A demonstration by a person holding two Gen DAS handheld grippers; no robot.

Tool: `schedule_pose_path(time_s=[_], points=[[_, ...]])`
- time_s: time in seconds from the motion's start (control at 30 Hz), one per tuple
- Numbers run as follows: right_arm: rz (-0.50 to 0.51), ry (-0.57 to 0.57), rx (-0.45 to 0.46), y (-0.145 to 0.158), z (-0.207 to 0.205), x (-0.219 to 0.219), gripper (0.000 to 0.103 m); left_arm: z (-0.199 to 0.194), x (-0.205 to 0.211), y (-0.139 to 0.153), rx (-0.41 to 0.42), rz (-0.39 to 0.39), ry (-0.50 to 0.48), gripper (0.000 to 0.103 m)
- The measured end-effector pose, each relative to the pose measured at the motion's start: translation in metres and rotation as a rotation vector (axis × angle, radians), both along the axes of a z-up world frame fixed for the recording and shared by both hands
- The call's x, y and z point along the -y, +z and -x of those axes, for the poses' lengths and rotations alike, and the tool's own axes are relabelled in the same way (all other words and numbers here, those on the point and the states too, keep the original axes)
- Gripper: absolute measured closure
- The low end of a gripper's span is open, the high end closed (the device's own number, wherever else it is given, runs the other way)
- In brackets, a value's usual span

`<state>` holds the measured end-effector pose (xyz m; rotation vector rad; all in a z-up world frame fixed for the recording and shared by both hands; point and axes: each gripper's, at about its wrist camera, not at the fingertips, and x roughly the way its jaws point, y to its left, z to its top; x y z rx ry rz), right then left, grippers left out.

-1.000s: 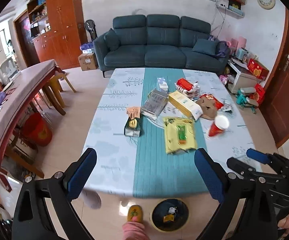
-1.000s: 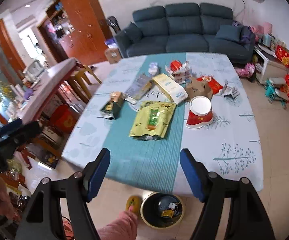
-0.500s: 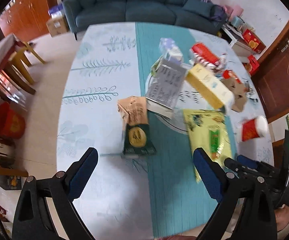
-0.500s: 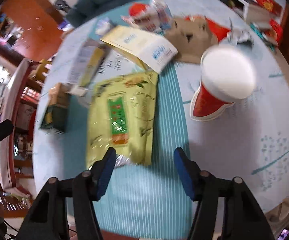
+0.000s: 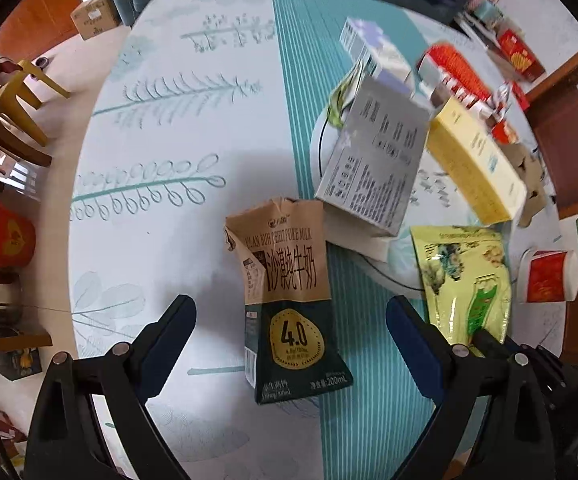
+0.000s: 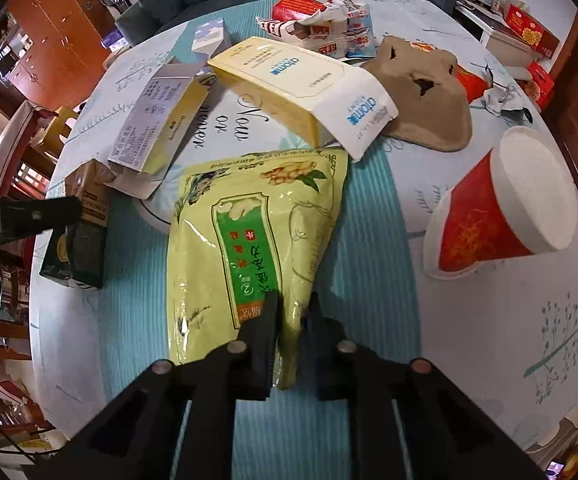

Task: Collect trash
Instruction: 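Grasp the milk carton with the left tool while the right grasps the green-yellow snack bag, then carry the milk carton and snack bag down over the trash bin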

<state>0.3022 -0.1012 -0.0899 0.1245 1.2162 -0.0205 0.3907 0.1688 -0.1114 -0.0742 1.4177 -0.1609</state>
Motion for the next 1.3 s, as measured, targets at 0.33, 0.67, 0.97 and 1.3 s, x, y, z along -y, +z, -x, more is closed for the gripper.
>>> schedule_pose_path(time_s=[0.33, 0.67, 0.97, 1.3], points=[[-0.121, -0.016, 0.017, 0.016, 0.002, 0.002, 0.101, 0.003, 0.007, -0.01, -0.024, -0.077, -0.037, 0.063], [-0.149, -0.043, 0.076, 0.055, 0.03, 0.016, 0.101, 0.042, 0.031, 0.045, 0.081, -0.079, -0.141, 0.064], [-0.143, -0.075, 0.154, 0.091, 0.078, 0.04, 0.101, 0.093, 0.085, 0.1, 0.194, -0.031, -0.313, 0.064], [-0.121, -0.075, 0.251, 0.123, 0.142, 0.072, 0.101, 0.157, 0.145, 0.136, 0.282, 0.0, -0.374, 0.064]])
